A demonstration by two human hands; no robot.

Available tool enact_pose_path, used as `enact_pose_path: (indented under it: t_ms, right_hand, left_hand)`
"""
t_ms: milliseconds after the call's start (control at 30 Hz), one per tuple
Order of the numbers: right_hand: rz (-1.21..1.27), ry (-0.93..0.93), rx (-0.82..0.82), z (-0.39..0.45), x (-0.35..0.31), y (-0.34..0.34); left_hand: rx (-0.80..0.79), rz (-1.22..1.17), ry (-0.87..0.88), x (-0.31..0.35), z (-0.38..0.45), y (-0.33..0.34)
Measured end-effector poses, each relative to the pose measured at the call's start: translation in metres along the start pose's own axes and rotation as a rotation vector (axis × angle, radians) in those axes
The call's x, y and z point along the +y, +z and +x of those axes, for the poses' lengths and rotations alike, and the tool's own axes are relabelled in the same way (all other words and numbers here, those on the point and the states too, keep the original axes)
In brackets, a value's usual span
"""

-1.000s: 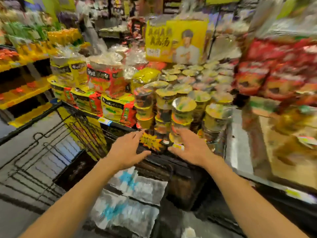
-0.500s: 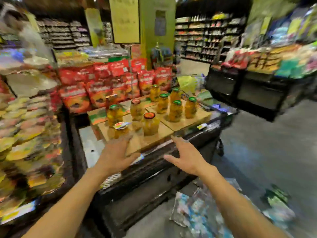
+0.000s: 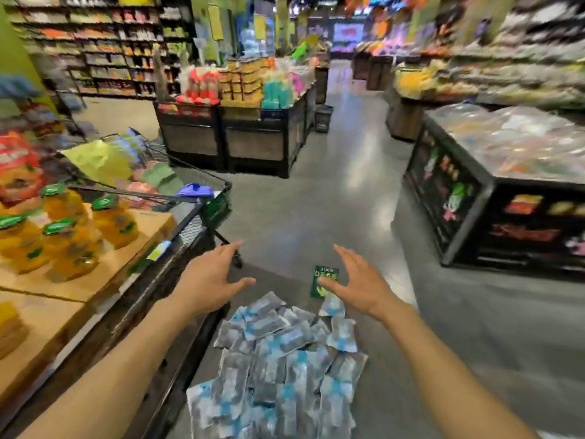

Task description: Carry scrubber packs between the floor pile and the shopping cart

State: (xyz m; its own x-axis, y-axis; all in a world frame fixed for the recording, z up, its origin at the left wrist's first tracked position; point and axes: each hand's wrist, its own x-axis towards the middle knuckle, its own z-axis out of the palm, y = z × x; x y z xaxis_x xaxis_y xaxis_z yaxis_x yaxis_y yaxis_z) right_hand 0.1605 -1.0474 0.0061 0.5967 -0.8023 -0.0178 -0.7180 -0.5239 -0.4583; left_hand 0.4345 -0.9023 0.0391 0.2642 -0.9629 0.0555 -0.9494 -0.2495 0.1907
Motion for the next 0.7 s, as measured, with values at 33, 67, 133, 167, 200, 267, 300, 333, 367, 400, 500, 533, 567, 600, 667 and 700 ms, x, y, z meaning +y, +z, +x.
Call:
enact_pose_path:
  t_ms: [33,67,133,167,200,267,300,333,367,400,500,533,567,600,667,700]
  right_hand:
    - [0.01,0.063,0.014,-0.001,0.014,-0.006]
    - [0.024,0.122,0.033,-0.002,0.026,-0.013]
    - [0.049,0.201,0.073,-0.001,0.045,-0.023]
    - [0.064,0.236,0.092,-0.001,0.053,-0.028]
    - [0.081,0.269,0.108,0.0,0.059,-0.033]
    - [0.095,0.303,0.129,0.001,0.068,-0.041]
    - [0.091,0.315,0.13,0.002,0.074,-0.042]
    - [0.085,0.336,0.126,0.005,0.08,-0.043]
    - [0.082,0.367,0.12,0.008,0.087,-0.043]
    - [0.083,0.398,0.111,0.012,0.093,-0.042]
    - [0.068,0.427,0.088,0.021,0.114,-0.031]
    - [0.057,0.433,0.073,0.024,0.123,-0.025]
    - [0.05,0.442,0.053,0.028,0.132,-0.019]
    - [0.05,0.455,0.029,0.032,0.143,-0.01]
    - [0.051,0.479,-0.015,0.044,0.169,0.014]
    - [0.048,0.481,-0.039,0.051,0.183,0.029]
  left_hand:
    - [0.0,0.0,0.039,0.011,0.016,0.005]
    - [0.0,-0.01,0.074,0.019,0.033,0.012]
    - [0.01,-0.051,0.122,0.032,0.063,0.021]
    - [0.01,-0.067,0.141,0.036,0.078,0.025]
    - [0.005,-0.075,0.161,0.04,0.093,0.029]
    - [-0.022,-0.102,0.197,0.045,0.119,0.037]
    - [-0.035,-0.124,0.214,0.047,0.13,0.043]
    - [-0.054,-0.141,0.232,0.049,0.141,0.05]
    - [-0.075,-0.157,0.248,0.051,0.151,0.058]
    - [-0.101,-0.172,0.256,0.053,0.16,0.067]
    - [-0.176,-0.208,0.248,0.06,0.176,0.101]
    - [-0.198,-0.222,0.245,0.062,0.18,0.114]
    - [-0.219,-0.238,0.239,0.063,0.183,0.13]
    - [-0.236,-0.252,0.228,0.064,0.186,0.147]
    - [-0.259,-0.266,0.193,0.066,0.193,0.184]
    - [-0.265,-0.272,0.17,0.066,0.196,0.203]
